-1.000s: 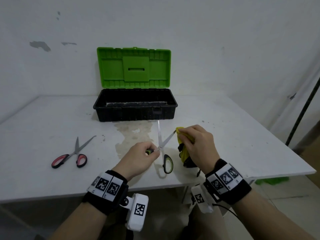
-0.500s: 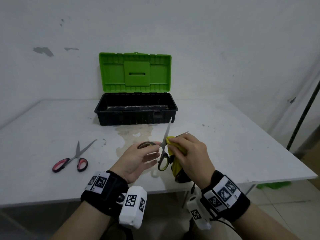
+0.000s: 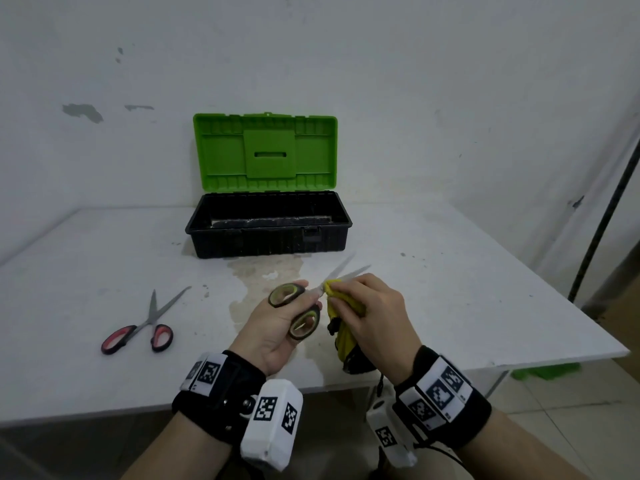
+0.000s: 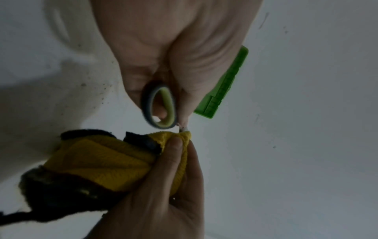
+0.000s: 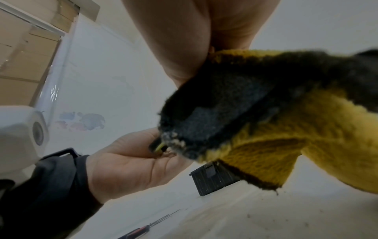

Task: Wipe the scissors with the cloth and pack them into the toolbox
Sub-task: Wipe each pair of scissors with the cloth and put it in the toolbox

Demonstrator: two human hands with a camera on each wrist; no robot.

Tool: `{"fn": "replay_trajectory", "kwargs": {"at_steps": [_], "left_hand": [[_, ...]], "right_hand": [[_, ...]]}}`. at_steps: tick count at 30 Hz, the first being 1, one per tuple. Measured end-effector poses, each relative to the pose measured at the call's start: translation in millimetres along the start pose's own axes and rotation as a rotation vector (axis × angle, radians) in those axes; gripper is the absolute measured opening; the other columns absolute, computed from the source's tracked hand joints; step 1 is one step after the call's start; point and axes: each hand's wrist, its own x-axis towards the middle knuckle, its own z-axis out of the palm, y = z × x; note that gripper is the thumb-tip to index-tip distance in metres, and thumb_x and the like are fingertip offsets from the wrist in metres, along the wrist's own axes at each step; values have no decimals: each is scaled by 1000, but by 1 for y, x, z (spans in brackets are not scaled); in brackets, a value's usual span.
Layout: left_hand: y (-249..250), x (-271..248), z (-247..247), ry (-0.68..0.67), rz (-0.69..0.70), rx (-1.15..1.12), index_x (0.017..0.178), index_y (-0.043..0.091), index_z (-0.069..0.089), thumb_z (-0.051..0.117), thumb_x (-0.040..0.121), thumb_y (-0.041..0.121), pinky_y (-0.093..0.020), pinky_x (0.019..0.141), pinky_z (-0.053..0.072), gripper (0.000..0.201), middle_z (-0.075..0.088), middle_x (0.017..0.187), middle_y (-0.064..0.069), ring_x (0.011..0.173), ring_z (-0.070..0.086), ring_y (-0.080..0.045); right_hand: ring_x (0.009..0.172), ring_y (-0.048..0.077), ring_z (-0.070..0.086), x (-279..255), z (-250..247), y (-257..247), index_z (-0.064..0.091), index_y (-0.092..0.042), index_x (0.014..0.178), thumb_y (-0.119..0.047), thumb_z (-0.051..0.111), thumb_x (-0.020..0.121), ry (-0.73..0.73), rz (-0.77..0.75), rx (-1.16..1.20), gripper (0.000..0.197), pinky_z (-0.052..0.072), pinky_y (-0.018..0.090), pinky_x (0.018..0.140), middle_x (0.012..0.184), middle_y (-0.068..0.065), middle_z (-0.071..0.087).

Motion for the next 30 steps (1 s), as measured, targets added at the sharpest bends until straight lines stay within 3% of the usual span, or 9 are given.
{"fn": "replay_trajectory", "kwargs": {"at_steps": [5,10,14,17,21,25,30], "left_hand": [[-1,-1,1,-39,-61,-41,100,17,70,69,91,12,-28,66,52,10,71,90,-3,79,64,-13],[-2,-3,-1,-15,-33,15,102,19,66,57,101,23,-29,63,53,10,72,89,-3,75,68,-18],[-5,4,-5,126,58,114,102,17,63,59,100,23,-30,61,46,8,65,88,-3,74,61,-16],[-9,5,-7,155,143,196,97,9,65,60,99,21,-30,65,42,13,64,72,-3,70,55,-16],[-11,1,-3,174,226,284,95,4,72,65,96,22,-29,69,49,19,70,70,-6,70,62,-16],[-14,-2,3,135,286,267,94,7,73,64,96,20,-37,83,57,16,77,88,-12,85,72,-26],[-15,-2,3,122,306,289,96,4,74,63,97,18,-34,82,58,17,78,91,-11,87,73,-26]], "right_hand": [[84,-1,53,1,0,-3,73,-19,106,-19,71,86,12,-34,4,20,39,2,78,95,-5,62],[82,5,57,-3,0,-3,73,-20,107,-24,69,87,-26,-13,4,20,47,13,75,95,-5,61],[83,5,56,-5,-1,-4,72,-21,108,-26,68,89,-55,0,-7,21,48,15,75,96,-6,60],[83,3,55,-7,0,-6,72,-21,109,-26,68,88,-56,-5,-13,21,46,13,75,96,-7,61],[87,2,55,-4,1,-11,67,-21,113,-28,66,89,-81,-3,-27,25,43,8,78,102,-7,63],[85,6,57,-1,6,-16,67,-20,114,-25,64,91,-100,-6,-19,23,51,22,77,100,-4,60],[79,15,60,-1,7,-17,69,-16,109,-19,63,92,-84,-45,-45,19,53,29,68,96,0,59]]}}
